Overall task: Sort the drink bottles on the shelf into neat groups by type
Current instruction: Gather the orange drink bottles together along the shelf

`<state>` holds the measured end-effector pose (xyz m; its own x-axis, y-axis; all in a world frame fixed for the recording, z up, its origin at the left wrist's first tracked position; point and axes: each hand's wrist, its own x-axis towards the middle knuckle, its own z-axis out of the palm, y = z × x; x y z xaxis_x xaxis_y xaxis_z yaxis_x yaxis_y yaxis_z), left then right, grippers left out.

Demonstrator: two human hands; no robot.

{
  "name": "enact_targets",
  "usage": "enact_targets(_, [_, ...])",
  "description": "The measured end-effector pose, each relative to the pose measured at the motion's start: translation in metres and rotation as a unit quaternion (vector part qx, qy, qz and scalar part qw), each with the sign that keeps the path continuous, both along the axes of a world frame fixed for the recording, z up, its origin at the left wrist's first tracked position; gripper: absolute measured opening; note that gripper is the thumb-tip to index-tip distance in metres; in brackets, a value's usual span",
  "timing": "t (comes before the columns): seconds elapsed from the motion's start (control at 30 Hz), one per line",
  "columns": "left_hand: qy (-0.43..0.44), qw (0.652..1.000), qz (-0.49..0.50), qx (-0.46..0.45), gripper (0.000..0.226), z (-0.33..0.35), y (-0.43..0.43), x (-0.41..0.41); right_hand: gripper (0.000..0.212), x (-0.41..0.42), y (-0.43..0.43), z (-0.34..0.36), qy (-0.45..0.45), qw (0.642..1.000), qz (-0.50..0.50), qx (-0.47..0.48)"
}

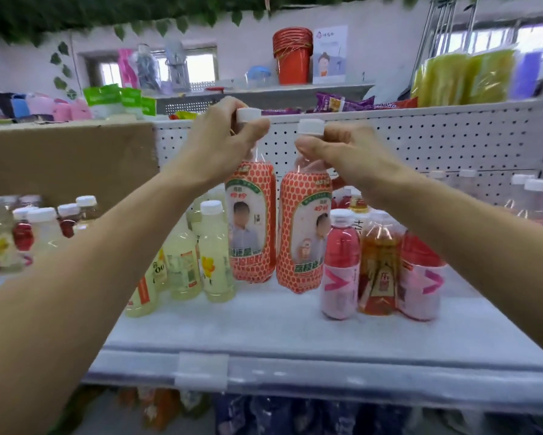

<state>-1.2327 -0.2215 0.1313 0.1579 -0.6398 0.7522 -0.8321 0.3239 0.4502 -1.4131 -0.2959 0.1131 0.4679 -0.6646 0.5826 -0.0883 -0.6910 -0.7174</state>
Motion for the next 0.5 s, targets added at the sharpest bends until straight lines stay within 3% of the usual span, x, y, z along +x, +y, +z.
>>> enact_targets(0.23, [0.025, 0.999, -0.022, 0.019, 0.030, -0.037, 0.020, -0.027, 0.026, -0.033, 0.025, -0.022, 0.014, 0.999, -0.017, 0.030])
enact_targets(0.5, [0.041, 0.994, -0.086, 0.045, 0.025, -0.073, 0.013, -0.079, 0.018, -0.099, 0.034, -0.053, 0.001, 0.994, -0.087, 0.060])
